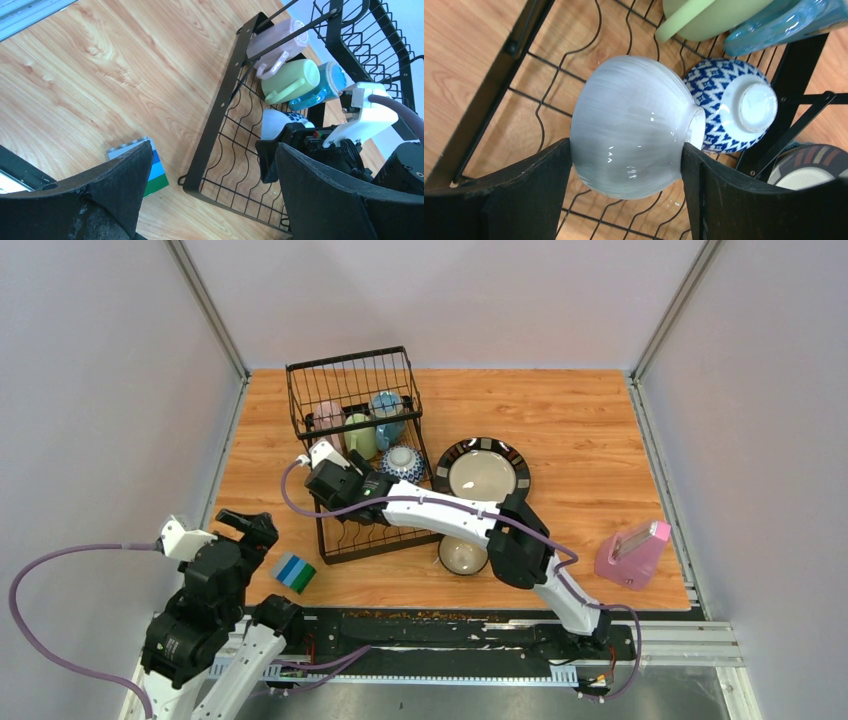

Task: Load the mixed dishes into the dish rack
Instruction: Turn the bowl upside down on the dish rack.

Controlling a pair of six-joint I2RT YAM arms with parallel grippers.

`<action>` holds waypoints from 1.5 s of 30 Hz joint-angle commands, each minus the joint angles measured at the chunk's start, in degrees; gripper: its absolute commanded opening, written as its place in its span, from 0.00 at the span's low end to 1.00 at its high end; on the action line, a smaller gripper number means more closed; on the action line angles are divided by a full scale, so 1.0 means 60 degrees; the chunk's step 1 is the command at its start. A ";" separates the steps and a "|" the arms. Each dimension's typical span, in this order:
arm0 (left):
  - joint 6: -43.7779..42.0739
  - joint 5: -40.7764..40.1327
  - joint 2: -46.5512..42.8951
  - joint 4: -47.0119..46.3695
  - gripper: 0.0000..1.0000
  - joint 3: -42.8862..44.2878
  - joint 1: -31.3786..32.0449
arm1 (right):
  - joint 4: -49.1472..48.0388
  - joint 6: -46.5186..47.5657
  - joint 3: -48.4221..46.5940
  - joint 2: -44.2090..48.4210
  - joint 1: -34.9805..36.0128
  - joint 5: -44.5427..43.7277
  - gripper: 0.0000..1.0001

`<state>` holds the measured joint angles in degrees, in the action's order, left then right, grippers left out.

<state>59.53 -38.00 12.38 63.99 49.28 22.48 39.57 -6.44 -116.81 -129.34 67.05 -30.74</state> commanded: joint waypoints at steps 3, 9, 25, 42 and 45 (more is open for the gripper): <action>0.0032 -0.0194 -0.0049 0.0018 0.98 0.0008 -0.0041 | -0.0043 -0.0047 -0.0149 -0.1151 0.0134 0.0401 0.64; -0.0050 -0.0228 -0.0132 -0.0028 0.98 0.0040 -0.0040 | -0.0115 0.0076 -0.0264 -0.1367 0.0156 0.0582 0.69; -0.0085 -0.0454 -0.0424 0.0347 0.98 0.0362 -0.0041 | -0.0282 0.0165 -0.0274 -0.1736 0.0234 0.0959 0.85; -0.0185 -0.0349 -0.0564 0.0317 0.98 0.0298 -0.0040 | -0.0327 -0.0254 -0.0185 -0.1601 0.0237 0.1452 0.93; -0.0205 -0.0335 -0.0555 0.0289 0.98 0.0270 -0.0041 | -0.0350 -0.0309 -0.0225 -0.1662 0.0237 0.1494 0.93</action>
<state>58.76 -39.09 9.52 66.35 50.06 22.48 35.07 -1.19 -120.14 -135.00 68.16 -34.13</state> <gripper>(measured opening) 0.982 0.931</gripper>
